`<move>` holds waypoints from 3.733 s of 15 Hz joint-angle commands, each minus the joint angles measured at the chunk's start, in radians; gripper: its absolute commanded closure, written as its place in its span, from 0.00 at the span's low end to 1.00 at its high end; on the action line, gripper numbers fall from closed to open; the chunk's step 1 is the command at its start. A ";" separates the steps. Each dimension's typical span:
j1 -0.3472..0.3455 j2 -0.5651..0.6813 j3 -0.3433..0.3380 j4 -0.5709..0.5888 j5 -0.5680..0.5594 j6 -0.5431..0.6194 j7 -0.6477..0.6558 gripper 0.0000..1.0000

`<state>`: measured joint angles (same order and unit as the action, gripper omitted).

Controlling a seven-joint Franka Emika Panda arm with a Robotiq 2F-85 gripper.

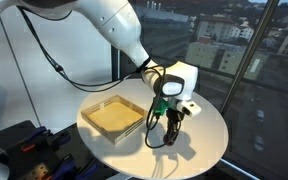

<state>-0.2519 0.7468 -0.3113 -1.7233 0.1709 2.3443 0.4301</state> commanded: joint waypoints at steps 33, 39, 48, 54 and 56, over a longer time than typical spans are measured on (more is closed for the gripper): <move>-0.012 -0.205 0.094 0.058 -0.004 -0.212 -0.202 0.67; -0.001 -0.231 0.125 0.033 -0.015 -0.186 -0.300 0.67; 0.036 -0.294 0.153 -0.039 -0.039 -0.115 -0.392 0.67; 0.064 -0.353 0.167 -0.122 -0.061 -0.056 -0.426 0.67; 0.074 -0.374 0.171 -0.149 -0.071 -0.044 -0.434 0.67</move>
<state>-0.1828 0.4354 -0.1508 -1.8026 0.1246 2.2731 0.0239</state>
